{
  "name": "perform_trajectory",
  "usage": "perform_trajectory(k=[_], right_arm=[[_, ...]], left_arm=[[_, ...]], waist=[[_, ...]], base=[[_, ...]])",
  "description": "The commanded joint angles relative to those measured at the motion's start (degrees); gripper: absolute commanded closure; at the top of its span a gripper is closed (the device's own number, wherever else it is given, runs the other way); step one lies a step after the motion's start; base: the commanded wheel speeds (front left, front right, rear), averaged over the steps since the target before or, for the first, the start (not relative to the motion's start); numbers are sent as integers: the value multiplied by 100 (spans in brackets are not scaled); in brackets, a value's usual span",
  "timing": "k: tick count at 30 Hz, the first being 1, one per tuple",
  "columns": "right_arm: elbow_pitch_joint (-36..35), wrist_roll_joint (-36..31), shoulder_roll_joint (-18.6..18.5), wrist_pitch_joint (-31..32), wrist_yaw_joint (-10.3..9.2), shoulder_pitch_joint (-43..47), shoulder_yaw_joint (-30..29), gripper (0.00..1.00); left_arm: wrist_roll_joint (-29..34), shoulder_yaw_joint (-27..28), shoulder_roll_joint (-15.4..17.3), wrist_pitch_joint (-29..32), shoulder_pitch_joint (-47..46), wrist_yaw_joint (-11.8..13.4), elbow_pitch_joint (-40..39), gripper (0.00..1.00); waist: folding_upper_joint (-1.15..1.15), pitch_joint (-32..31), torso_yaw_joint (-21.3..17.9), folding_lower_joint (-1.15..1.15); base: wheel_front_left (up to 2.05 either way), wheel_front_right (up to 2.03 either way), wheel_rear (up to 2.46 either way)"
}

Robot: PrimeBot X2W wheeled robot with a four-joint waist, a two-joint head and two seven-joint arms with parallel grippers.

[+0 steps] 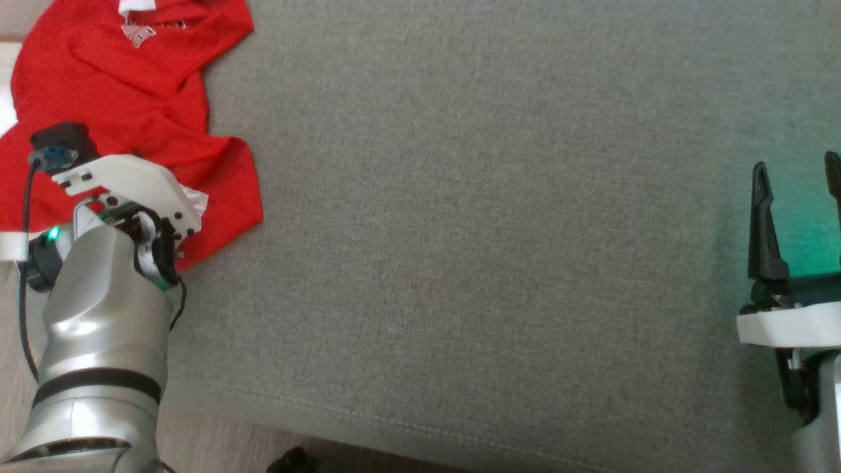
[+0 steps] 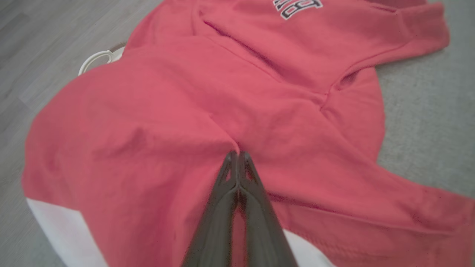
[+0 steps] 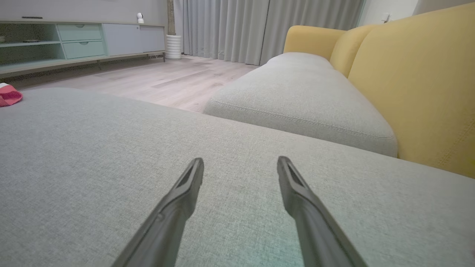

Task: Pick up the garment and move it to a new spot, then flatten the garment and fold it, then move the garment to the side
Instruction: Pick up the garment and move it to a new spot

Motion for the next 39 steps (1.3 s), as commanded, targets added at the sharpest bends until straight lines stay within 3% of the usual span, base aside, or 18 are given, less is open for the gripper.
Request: perform_trajectory(k=[1,8,15,24,29,34,39], right_arm=[[-136,54,23,-36,39,91,77,0],[5,130,346,-36,39,310,-11,0],[135,166,620,-36,39,471,22,0],[222,259,795,-36,39,545,146,0],[252,343,820,-36,39,470,289,0],[315,591,824,-36,39,299,471,0],[389,775,824,-36,39,149,648,0]], left_arm=[[-4,107,331,-100,-31,18,-131,100],[-21,-80,368,-381,-183,-461,-580,100],[-94,-348,250,-45,-33,-933,-1849,100],[-529,-972,-13,1706,828,-1410,-4927,100],[-1314,-1401,-114,2983,1352,-1525,-6332,100],[-1792,-1926,-120,3851,1555,-1566,-6722,100],[-2226,-2442,-299,4158,1309,-1583,-6215,100]], waist=[[0,-158,-34,0],[0,-805,-95,0],[0,-1364,-328,0],[0,-1783,-1108,0],[0,-1761,-1696,0],[0,-1605,-2344,0],[0,-1450,-2885,0]], base=[[0,0,0],[0,0,0],[0,0,0],[0,0,0],[0,0,0],[0,0,0],[0,0,0]])
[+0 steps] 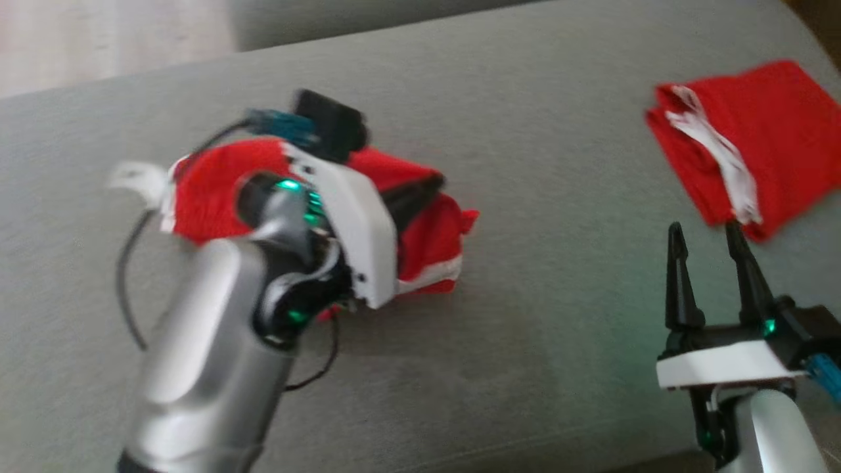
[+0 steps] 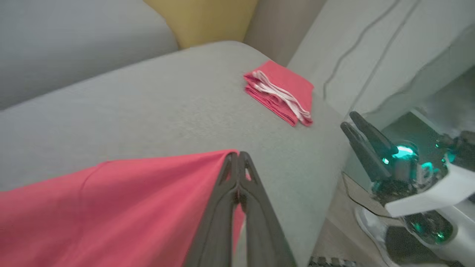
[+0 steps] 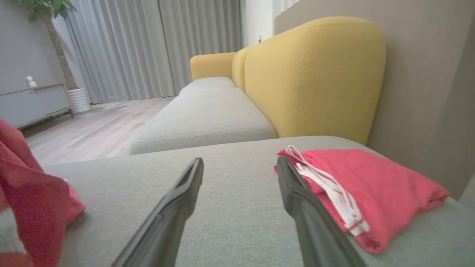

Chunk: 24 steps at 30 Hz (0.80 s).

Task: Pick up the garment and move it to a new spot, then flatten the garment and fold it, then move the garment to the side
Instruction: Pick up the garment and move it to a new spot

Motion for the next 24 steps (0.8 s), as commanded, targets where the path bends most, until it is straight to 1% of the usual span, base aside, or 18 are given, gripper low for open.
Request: perform_trajectory(k=[1,2,3,4,5,6,7,9,11,12,15,17,19,21,24], right_arm=[[-126,78,-32,-37,39,-278,193,0],[-105,105,-32,-37,39,-298,219,0],[-105,105,-32,-37,39,-298,219,0],[-89,131,-32,-37,39,-319,242,0],[-77,153,-32,-37,39,-335,263,0],[-68,180,-32,-37,39,-341,274,0],[-62,200,-32,-37,39,-337,277,0],[-44,201,-32,-37,39,-317,264,0],[-35,209,-32,-37,39,-290,236,0],[-34,211,-32,-37,39,-271,216,0],[-30,195,-32,-37,39,-187,131,0],[-23,162,-32,-37,39,-114,68,0],[-19,118,-32,-37,39,-39,2,0],[-30,66,-32,-37,39,41,-36,0],[-85,-10,-32,-37,39,171,-118,0]], left_arm=[[-97,-31,-21,1,-484,-33,104,100],[-109,-122,-42,-67,-559,-34,296,100],[-109,-122,-42,-67,-559,-34,296,100],[-88,-169,-59,-204,-626,-17,512,100],[-39,-221,-71,-363,-685,-2,756,72],[25,-295,-78,-536,-738,-5,1006,33],[138,-354,-82,-752,-794,-4,1266,0],[553,-405,-38,-1279,-917,114,1813,0],[993,-457,79,-1880,-1025,259,2307,0],[1097,-447,95,-2140,-1037,321,2533,0],[1025,-291,70,-2675,-975,395,2987,0],[1035,-197,87,-3055,-900,478,3041,0],[1036,-61,100,-3475,-745,639,2926,0],[995,79,100,-3853,-481,798,2680,0],[1044,210,126,-4363,63,1100,2152,0]], waist=[[0,191,-517,0],[0,217,-604,0],[0,217,-604,0],[0,242,-686,0],[0,260,-757,0],[0,273,-811,0],[0,284,-850,0],[0,301,-905,0],[0,307,-931,0],[0,304,-930,0],[0,228,-862,0],[0,151,-786,0],[0,47,-679,0],[0,-74,-565,0],[0,-242,-346,0]], base=[[0,0,0],[0,0,0],[0,0,0],[0,0,0],[0,0,0],[0,0,0],[0,0,0],[0,0,0],[0,0,0],[0,0,0],[0,0,0],[0,0,0],[0,0,0],[0,0,0],[0,0,0]])
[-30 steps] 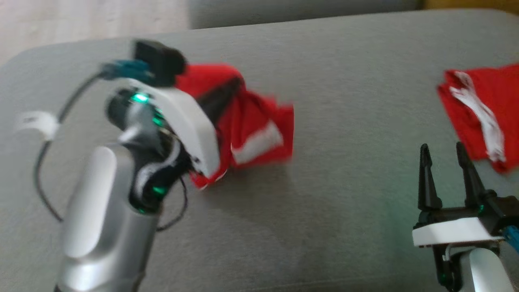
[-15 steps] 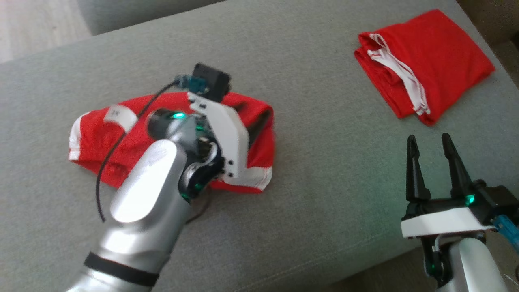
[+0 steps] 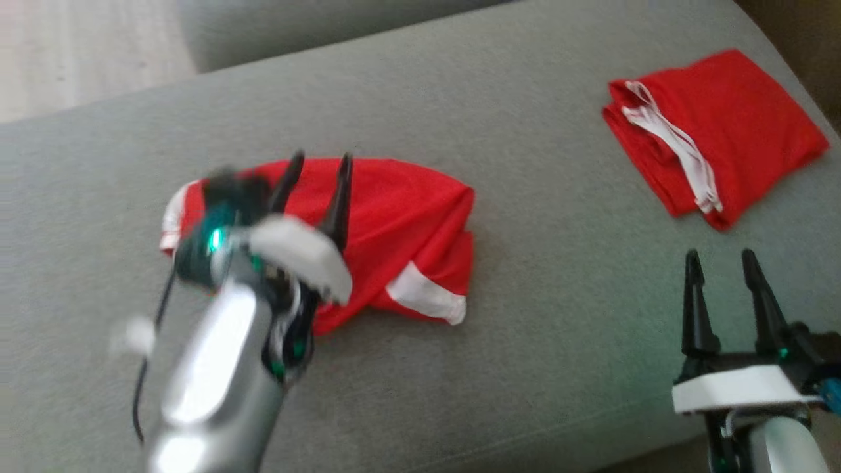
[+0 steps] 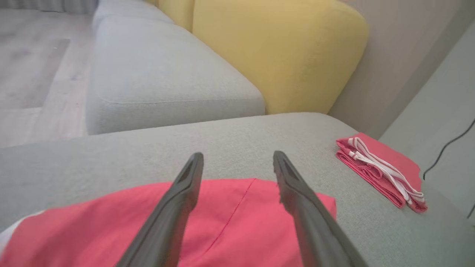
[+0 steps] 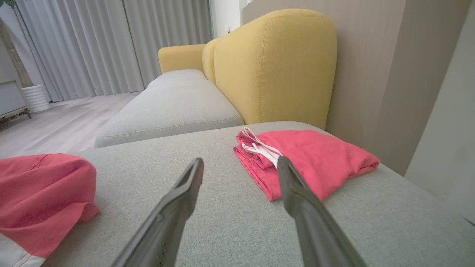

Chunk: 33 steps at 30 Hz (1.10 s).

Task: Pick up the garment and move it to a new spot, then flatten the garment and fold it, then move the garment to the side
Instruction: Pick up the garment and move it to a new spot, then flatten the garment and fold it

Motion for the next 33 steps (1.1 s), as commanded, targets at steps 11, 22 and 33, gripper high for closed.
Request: perform_trajectory(k=[11,22,33], right_arm=[[-437,-387,-33,-37,39,367,-176,0],[-352,-455,-32,-37,39,829,-275,0],[-140,-391,-32,-37,39,948,-66,0]], left_arm=[[371,138,172,-1289,2217,760,-1325,0],[1079,666,191,-1412,3324,604,-1648,0],[1542,1231,29,-1413,3660,166,-1863,0]], waist=[[0,-501,1049,0],[0,-843,1648,0],[0,-910,1803,0]], base=[[0,0,0],[0,0,0],[0,0,0]])
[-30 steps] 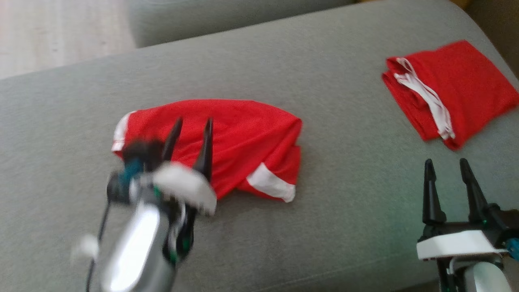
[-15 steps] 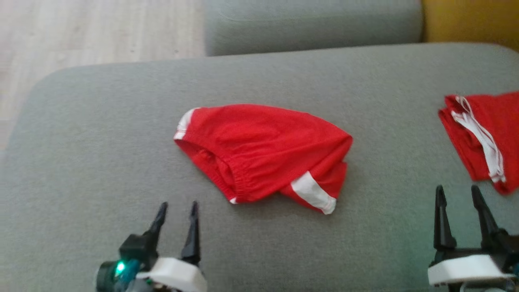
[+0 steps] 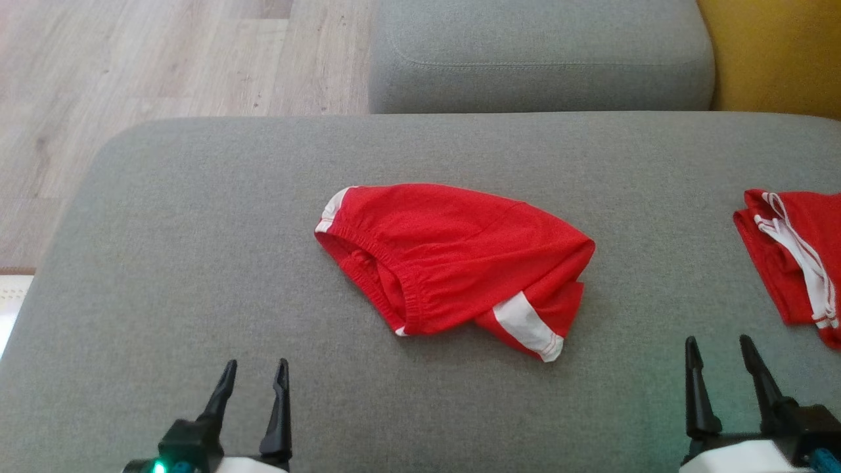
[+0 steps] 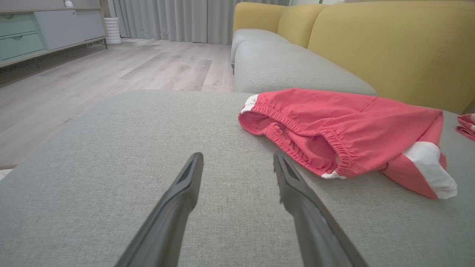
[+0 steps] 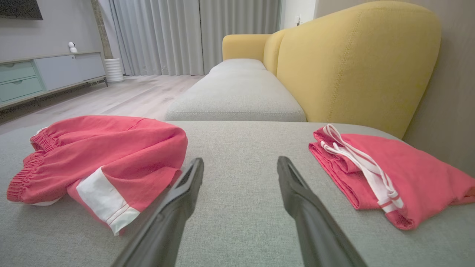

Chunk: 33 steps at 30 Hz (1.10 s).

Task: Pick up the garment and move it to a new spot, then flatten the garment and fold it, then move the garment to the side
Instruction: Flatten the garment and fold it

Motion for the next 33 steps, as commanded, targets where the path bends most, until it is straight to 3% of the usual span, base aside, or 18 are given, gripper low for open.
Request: perform_trajectory(k=[1,23,28,33], right_arm=[[-118,54,-50,-37,39,-149,166,0],[159,260,-50,-37,39,-227,422,0],[128,231,-50,-37,39,-307,447,0],[80,208,-50,-37,39,-423,574,0]], left_arm=[[83,245,-59,-70,-261,-30,-215,0],[262,388,-169,-71,-394,-251,-205,0],[-109,-218,-170,-71,-734,-449,-108,0],[-434,-1071,-171,191,-1410,-505,748,0]], waist=[[0,1,0,0],[0,63,-152,0],[0,146,-237,0],[0,299,-430,0]], base=[[0,0,0],[0,0,0],[0,0,0],[0,0,0]])
